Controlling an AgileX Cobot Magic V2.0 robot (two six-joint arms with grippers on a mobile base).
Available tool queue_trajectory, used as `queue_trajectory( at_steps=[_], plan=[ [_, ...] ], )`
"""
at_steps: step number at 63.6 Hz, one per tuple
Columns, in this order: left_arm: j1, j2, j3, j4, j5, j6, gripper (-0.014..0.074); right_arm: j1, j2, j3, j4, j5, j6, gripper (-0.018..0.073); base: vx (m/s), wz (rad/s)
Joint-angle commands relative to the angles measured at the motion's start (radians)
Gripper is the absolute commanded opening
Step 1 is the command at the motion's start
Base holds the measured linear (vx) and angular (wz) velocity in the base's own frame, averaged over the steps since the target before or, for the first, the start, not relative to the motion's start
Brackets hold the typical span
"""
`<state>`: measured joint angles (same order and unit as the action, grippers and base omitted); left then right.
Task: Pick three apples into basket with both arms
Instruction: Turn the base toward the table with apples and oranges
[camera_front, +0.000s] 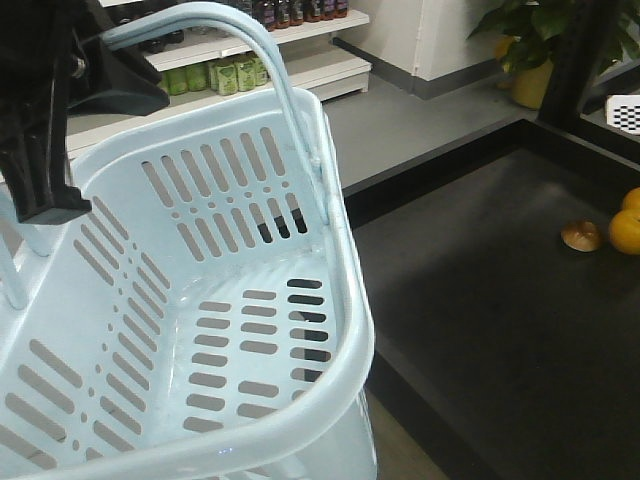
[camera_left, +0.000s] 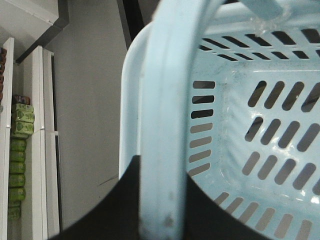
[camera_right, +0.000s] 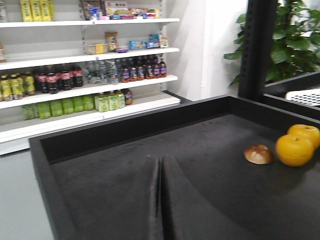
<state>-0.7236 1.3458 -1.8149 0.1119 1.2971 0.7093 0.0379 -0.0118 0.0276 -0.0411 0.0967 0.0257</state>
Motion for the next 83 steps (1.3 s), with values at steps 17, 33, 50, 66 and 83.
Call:
queue_trajectory(
  at_steps=[17, 33, 50, 66, 83],
  plan=[
    [-0.003, -0.023, -0.034, 0.008, -0.050, -0.012, -0.0006, -0.006, -0.010, 0.014, -0.008, -0.080, 0.000, -0.0008, 0.03, -0.25],
    [-0.003, -0.023, -0.034, 0.006, -0.050, -0.012, -0.0006, -0.006, -0.010, 0.014, -0.008, -0.080, 0.000, -0.0008, -0.02, -0.16],
    [-0.003, -0.023, -0.034, 0.006, -0.050, -0.012, -0.0006, -0.006, -0.010, 0.014, -0.008, -0.080, 0.000, -0.0008, -0.02, -0.32],
    [-0.003, -0.023, -0.034, 0.006, -0.050, -0.012, -0.0006, -0.006, -0.010, 0.014, -0.008, -0.080, 0.000, -0.0008, -0.01, -0.47],
    [-0.003, -0.023, -0.034, 0.006, -0.050, -0.012, -0.0006, -0.006, -0.010, 0.014, -0.008, -0.080, 0.000, -0.0008, 0.00, -0.50]
  ],
)
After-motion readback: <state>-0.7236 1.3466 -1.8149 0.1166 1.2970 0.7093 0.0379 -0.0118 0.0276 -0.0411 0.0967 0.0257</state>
